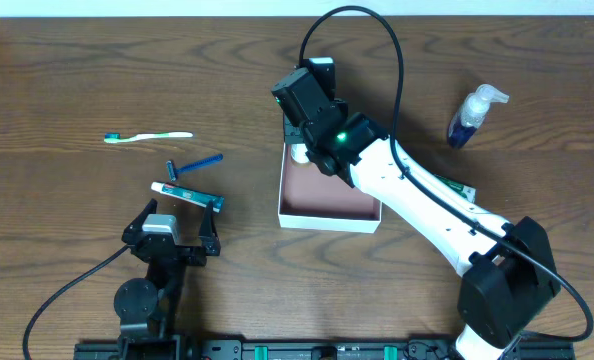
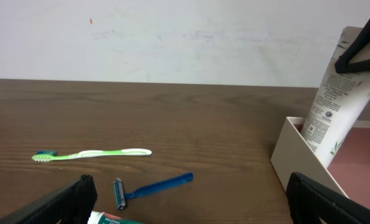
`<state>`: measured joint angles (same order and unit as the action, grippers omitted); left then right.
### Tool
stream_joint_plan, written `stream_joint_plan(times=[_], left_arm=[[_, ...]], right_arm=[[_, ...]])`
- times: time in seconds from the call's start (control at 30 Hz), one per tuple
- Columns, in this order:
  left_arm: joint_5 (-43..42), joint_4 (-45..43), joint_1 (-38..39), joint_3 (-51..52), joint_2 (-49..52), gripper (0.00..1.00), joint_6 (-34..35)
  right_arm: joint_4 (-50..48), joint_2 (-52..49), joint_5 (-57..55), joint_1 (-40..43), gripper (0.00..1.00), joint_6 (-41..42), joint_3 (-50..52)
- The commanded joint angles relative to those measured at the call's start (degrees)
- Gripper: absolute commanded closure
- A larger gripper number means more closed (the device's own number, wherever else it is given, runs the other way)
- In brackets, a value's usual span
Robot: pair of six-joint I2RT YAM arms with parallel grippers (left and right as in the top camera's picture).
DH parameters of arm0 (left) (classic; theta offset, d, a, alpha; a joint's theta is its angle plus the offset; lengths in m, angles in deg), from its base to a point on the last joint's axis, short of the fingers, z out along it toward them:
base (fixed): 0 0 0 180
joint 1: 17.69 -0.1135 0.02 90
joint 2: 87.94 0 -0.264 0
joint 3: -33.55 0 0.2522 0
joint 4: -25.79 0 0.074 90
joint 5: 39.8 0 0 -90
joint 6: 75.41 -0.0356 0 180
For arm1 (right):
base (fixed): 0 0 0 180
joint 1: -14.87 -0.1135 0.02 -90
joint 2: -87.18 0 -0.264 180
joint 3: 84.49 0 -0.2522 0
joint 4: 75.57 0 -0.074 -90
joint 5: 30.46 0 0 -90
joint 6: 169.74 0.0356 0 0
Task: Pack container
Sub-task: 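Lower the lotion tube upright into the box and open the right gripper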
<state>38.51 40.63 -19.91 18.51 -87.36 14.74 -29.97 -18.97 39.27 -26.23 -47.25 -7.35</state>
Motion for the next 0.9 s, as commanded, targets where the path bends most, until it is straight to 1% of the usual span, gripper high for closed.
stream_joint_plan(times=[0.0, 0.73, 0.8, 0.87], left_arm=[[-1.18, 1.86, -0.28, 1.05, -0.35, 0.02, -0.35], [-1.18, 1.86, -0.28, 1.05, -0.35, 0.02, -0.35], [-1.18, 1.86, -0.28, 1.05, -0.35, 0.02, -0.35], [-1.18, 1.86, -0.28, 1.05, -0.35, 0.02, -0.35]], right_arm=[[-0.98, -0.07, -1.99, -0.98, 0.99, 0.92, -0.72], [-4.02, -2.19, 1.22, -1.68, 0.99, 0.92, -0.68], [-4.02, -2.64, 1.22, -1.68, 0.97, 0.92, -0.68], [-3.96, -2.75, 1.22, -1.68, 0.91, 0.90, -0.68]])
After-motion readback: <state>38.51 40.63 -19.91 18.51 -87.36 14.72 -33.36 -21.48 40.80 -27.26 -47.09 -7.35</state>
